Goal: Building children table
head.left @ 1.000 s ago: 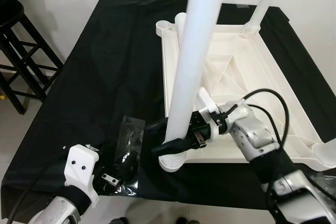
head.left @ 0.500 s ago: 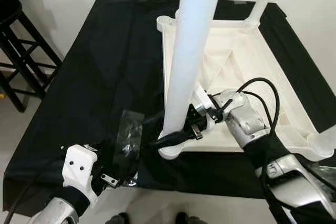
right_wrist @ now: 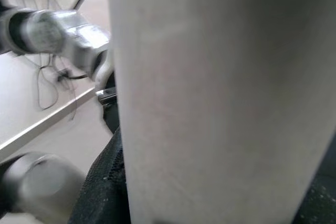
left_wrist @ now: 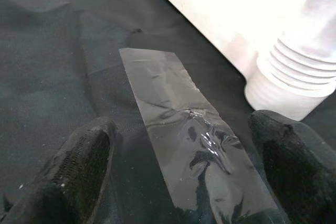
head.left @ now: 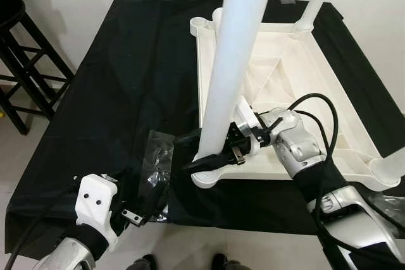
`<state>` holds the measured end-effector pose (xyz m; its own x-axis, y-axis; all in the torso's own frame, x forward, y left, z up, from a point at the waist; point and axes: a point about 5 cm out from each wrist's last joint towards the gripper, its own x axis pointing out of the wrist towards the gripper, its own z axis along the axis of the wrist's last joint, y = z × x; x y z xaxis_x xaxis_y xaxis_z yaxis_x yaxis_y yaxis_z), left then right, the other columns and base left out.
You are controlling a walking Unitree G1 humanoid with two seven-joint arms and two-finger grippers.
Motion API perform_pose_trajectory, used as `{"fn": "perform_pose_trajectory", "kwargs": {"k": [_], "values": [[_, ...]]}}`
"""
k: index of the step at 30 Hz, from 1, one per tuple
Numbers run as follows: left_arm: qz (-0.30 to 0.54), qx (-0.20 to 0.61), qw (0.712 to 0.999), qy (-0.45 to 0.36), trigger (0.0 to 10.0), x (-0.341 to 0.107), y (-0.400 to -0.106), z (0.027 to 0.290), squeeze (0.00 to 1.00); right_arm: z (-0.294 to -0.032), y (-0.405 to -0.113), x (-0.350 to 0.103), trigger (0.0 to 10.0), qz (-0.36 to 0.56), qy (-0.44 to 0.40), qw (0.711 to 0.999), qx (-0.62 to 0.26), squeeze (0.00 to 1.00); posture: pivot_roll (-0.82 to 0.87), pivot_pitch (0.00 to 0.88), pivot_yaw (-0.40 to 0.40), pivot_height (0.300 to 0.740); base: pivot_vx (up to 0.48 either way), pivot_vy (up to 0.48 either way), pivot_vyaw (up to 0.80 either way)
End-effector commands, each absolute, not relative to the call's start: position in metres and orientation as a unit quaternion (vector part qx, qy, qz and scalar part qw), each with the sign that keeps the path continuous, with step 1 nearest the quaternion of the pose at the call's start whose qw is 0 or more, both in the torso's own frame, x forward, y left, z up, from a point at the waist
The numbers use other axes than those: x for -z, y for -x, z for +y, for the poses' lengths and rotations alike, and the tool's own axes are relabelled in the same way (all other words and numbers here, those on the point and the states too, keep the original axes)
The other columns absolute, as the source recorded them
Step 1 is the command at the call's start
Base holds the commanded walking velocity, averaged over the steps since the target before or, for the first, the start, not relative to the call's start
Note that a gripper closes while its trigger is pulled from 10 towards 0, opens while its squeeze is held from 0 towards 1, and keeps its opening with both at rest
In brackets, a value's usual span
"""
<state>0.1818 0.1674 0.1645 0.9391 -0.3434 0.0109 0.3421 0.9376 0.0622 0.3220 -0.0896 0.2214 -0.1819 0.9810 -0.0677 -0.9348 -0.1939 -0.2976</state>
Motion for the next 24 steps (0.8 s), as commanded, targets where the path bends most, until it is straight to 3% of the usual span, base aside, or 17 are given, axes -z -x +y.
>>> {"fn": "perform_pose_trajectory", "kwargs": {"k": [1, 2, 4, 5, 8, 9, 13, 15, 19, 24], "values": [[0.003, 0.177, 0.984, -0.026, 10.0, -0.159, -0.179, 0.164, 0.0, -0.102, -0.325, -0.182, 10.0, 0.002, 0.129, 0.701, -0.702, 0.0, 0.09, 0.297, -0.113, 0.74, 0.0, 0.0, 0.0], [0.003, 0.177, 0.984, -0.026, 10.0, -0.159, -0.179, 0.164, 0.0, -0.102, -0.325, -0.182, 10.0, 0.002, 0.129, 0.701, -0.702, 0.0, 0.09, 0.297, -0.113, 0.74, 0.0, 0.0, 0.0], [0.003, 0.177, 0.984, -0.023, 10.0, -0.158, -0.179, 0.161, 0.0, -0.103, -0.317, -0.174, 10.0, 0.014, 0.121, 0.764, -0.634, 0.0, 0.07, 0.288, -0.133, 0.74, 0.0, 0.0, 0.0], [0.003, 0.177, 0.984, -0.023, 10.0, -0.158, -0.179, 0.161, 0.0, -0.103, -0.317, -0.174, 10.0, 0.014, 0.121, 0.764, -0.634, 0.0, 0.07, 0.288, -0.133, 0.74, 0.0, 0.0, 0.0], [-0.001, 0.173, 0.985, -0.019, 10.0, -0.157, -0.179, 0.158, 0.0, -0.095, -0.283, -0.151, 10.0, 0.049, 0.092, 0.908, -0.405, 0.0, 0.05, 0.273, -0.143, 0.74, 0.0, 0.0, 0.0], [-0.002, 0.172, 0.985, -0.017, 10.0, -0.157, -0.18, 0.158, 0.0, -0.088, -0.271, -0.143, 10.0, 0.062, 0.078, 0.929, -0.357, 0.0, 0.05, 0.263, -0.125, 0.74, 0.0, 0.0, 0.0], [-0.002, 0.17, 0.985, -0.015, 10.0, -0.156, -0.182, 0.159, 0.0, -0.069, -0.264, -0.131, 10.0, 0.08, 0.035, 0.95, -0.301, 0.0, 0.06, 0.242, -0.109, 0.74, 0.0, 0.0, 0.0], [0.001, 0.171, 0.985, -0.019, 10.0, -0.154, -0.185, 0.158, 0.0, -0.06, -0.277, -0.128, 10.0, 0.068, 0.009, 0.963, -0.262, 0.0, 0.08, 0.222, -0.107, 0.74, 0.0, 0.0, 0.0], [0.009, 0.168, 0.986, -0.021, 10.0, -0.149, -0.188, 0.158, 0.0, -0.053, -0.292, -0.121, 10.0, 0.064, 0.015, 0.975, -0.213, 0.0, 0.09, 0.189, -0.103, 0.74, 0.0, 0.0, 0.0], [0.009, 0.152, 0.988, -0.018, 10.0, -0.146, -0.194, 0.162, 0.0, -0.047, -0.285, -0.124, 10.0, 0.074, 0.029, 0.983, -0.163, 0.0, 0.11, 0.159, -0.104, 0.74, 0.0, 0.0, 0.0]]}}
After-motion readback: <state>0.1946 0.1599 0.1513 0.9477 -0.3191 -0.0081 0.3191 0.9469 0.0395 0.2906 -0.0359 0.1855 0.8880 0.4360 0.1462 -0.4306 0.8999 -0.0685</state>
